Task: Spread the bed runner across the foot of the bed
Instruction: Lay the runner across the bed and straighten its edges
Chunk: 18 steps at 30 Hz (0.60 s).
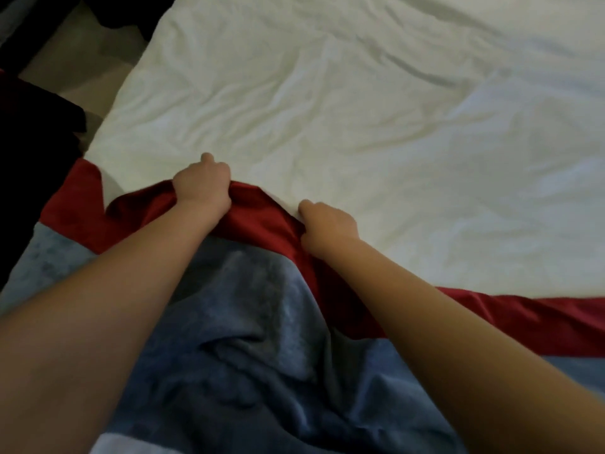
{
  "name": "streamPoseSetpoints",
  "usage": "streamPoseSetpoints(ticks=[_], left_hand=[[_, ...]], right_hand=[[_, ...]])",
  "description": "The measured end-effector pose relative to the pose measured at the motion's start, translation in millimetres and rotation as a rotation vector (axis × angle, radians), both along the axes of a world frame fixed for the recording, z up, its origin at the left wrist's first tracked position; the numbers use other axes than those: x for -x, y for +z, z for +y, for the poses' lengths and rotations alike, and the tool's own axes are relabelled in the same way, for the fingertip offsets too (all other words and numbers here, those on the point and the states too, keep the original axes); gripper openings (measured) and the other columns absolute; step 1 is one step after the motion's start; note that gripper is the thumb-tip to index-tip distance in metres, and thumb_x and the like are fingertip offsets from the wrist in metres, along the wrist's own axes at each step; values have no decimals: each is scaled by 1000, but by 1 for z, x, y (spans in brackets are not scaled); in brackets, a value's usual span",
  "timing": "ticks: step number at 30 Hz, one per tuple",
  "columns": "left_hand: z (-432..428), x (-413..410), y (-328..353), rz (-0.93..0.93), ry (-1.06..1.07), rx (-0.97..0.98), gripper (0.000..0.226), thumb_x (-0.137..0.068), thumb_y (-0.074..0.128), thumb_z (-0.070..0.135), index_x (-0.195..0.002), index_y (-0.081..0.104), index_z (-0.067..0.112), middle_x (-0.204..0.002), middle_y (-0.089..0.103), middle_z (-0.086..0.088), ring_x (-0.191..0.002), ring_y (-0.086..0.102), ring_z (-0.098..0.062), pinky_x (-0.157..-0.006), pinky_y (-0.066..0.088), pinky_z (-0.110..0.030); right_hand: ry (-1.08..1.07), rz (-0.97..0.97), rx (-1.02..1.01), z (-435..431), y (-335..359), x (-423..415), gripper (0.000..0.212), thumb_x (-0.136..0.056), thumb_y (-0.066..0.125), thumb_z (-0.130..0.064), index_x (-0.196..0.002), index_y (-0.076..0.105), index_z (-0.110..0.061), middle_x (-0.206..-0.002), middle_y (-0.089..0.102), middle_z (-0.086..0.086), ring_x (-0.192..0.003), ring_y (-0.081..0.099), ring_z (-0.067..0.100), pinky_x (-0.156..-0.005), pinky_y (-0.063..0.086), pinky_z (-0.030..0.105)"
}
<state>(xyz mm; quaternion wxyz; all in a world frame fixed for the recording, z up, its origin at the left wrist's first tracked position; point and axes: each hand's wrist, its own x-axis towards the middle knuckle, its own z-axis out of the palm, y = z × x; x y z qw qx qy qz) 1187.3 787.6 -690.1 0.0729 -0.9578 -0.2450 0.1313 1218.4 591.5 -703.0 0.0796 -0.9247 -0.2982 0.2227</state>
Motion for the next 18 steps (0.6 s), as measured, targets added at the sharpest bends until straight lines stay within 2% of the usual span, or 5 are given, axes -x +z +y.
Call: streamPoseSetpoints(ticks=[5, 10, 14, 17, 18], left_hand=[[-78, -2, -6, -15, -489, 344, 31, -79, 51, 18, -109, 57, 24, -115, 54, -2, -100, 60, -29, -72, 48, -36], [-154, 3, -15, 151, -749, 544, 23, -80, 57, 27, -102, 62, 23, -103, 59, 2, -94, 61, -23, -73, 51, -35], [-158, -5, -22, 173, -721, 377, 15, -90, 50, 20, -98, 62, 20, -106, 58, -3, -100, 59, -27, -74, 48, -35], [-146, -8, -21, 119, -638, 250, 18, -90, 48, 14, -101, 61, 18, -110, 58, -6, -102, 60, -30, -72, 45, -34], [-143, -10, -18, 88, -611, 207, 19, -90, 47, 12, -103, 60, 16, -110, 58, -8, -102, 60, -32, -71, 45, -35]], right_hand=[[-115, 175, 120, -75, 1, -5, 23, -81, 60, -34, -99, 61, -20, -106, 64, 5, -96, 61, 27, -70, 42, 29], [-132, 594, 79, -135, 9, -15, 48, -78, 59, -66, -79, 67, -18, -77, 64, -2, -75, 58, 18, -74, 46, 33], [-73, 627, 92, -171, 9, -26, 21, -78, 75, -33, -64, 63, -24, -66, 59, -11, -72, 55, 10, -76, 44, 25], [-107, 551, 55, -183, 6, -40, 18, -80, 74, -21, -66, 64, -19, -67, 62, 0, -70, 56, 14, -65, 42, 23], [-123, 440, 27, -185, 4, -48, 11, -82, 71, -21, -73, 68, -15, -75, 67, 6, -76, 61, 18, -67, 44, 25]])
